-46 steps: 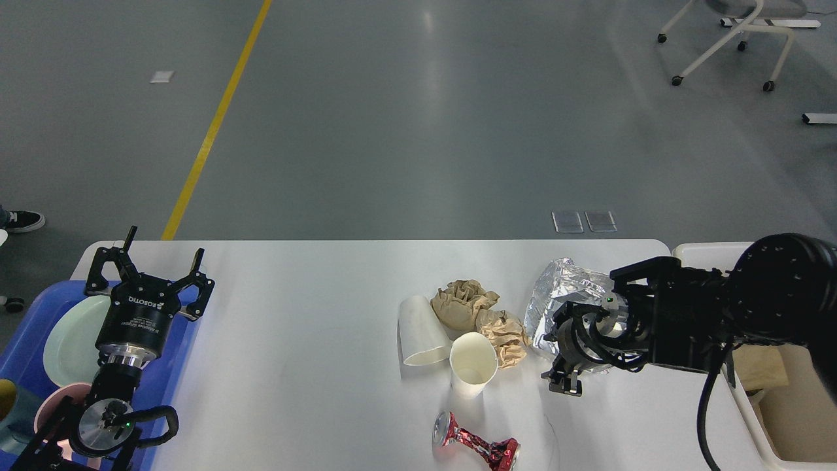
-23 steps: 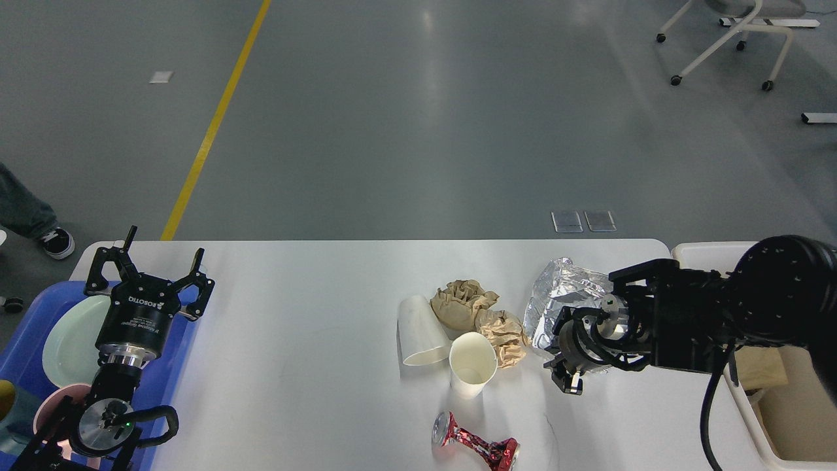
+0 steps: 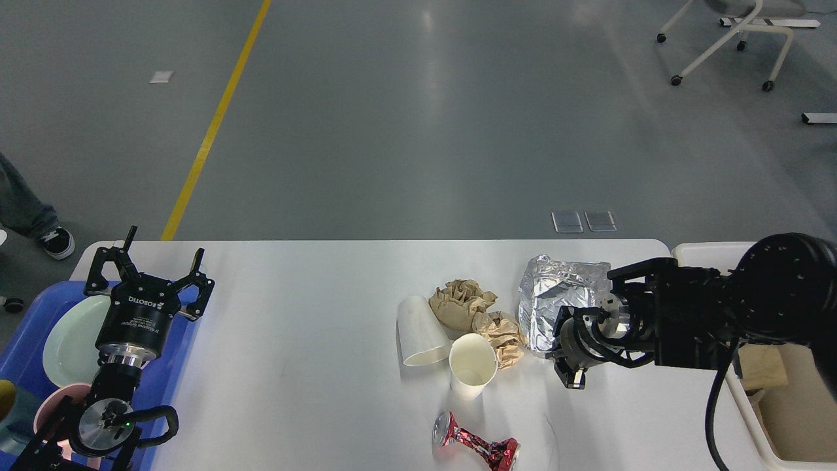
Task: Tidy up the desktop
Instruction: 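Lift the foil wrapper and carry it over the white bin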
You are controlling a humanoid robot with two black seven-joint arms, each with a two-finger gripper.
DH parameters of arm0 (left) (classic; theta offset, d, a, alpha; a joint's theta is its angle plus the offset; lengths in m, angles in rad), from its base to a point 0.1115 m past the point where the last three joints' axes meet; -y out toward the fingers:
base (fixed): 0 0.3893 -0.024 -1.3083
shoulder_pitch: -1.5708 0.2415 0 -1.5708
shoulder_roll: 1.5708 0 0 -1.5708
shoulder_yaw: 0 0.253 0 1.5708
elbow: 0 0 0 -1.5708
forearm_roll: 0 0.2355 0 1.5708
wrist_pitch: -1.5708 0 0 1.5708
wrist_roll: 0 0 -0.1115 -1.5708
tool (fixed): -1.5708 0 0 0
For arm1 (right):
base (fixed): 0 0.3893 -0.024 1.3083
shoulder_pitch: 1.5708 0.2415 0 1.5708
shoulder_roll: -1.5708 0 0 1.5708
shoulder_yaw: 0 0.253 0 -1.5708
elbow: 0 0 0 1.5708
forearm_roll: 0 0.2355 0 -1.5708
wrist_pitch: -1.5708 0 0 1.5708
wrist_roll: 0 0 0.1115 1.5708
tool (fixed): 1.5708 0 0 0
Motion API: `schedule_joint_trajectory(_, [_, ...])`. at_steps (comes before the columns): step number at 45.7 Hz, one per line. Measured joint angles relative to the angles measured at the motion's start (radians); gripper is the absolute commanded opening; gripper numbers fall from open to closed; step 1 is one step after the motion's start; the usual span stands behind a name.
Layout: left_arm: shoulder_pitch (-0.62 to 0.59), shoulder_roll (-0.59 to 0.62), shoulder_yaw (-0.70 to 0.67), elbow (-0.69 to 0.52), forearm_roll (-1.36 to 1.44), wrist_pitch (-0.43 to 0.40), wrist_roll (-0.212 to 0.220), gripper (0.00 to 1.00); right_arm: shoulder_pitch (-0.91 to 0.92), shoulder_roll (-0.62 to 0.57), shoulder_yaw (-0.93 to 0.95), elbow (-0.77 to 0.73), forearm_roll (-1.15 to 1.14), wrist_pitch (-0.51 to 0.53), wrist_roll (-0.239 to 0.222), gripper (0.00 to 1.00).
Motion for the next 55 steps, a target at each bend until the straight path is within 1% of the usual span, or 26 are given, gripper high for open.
schedule_joint_trajectory(7, [0.0,0.0,0.0,0.0,0.0,0.0,0.0,0.96,0.023,-0.031,-0.003,0.016,-0.009,-0.001,-0.002,0.0])
schedule_joint_trajectory(13, [0.0,0.0,0.0,0.0,0.0,0.0,0.0,0.96,0.07,-0.089,-0.016,0.07,-0.045,-0.002,-0.009,0.0])
schedule_joint_trajectory(19, [0.0,0.0,0.0,0.0,0.0,0.0,0.0,0.96,0.151,-0.163,-0.037,0.15,-0.094,-0.003,-0.017,0.0])
schedule_joint_trajectory(25, [0.0,0.0,0.0,0.0,0.0,0.0,0.002,0.96,0.264,-0.222,-0.077,0.247,-0.147,0.008,-0.039,0.0])
schedule_joint_trajectory(31, [0.0,0.0,0.0,0.0,0.0,0.0,0.002,0.96,0.401,-0.271,-0.108,0.381,-0.299,0.048,-0.047,0.0])
schedule_joint_trajectory(34, [0.0,0.0,0.0,0.0,0.0,0.0,0.002,0.96,0.477,-0.291,-0.136,0.45,-0.404,0.084,-0.05,0.0])
schedule_joint_trajectory(37, [0.0,0.0,0.0,0.0,0.0,0.0,0.002,0.96,0.547,-0.3,-0.168,0.508,-0.522,0.141,-0.052,0.0])
schedule_joint_trajectory(42, [0.0,0.0,0.0,0.0,0.0,0.0,0.002,0.96,0.648,-0.315,-0.225,0.566,-0.734,0.273,-0.049,0.0])
schedule_joint_trajectory(49, [0.0,0.0,0.0,0.0,0.0,0.0,0.002,0.96,0.784,-0.36,-0.284,0.643,-0.968,0.423,-0.038,0.0])
schedule_joint_trajectory(53, [0.0,0.0,0.0,0.0,0.0,0.0,0.002,0.96,0.859,-0.394,-0.291,0.698,-1.144,0.521,-0.022,0.0])
schedule_joint_trajectory(55, [0.0,0.0,0.0,0.0,0.0,0.0,0.002,0.96,0.894,-0.415,-0.29,0.726,-1.237,0.566,-0.003,0.0])
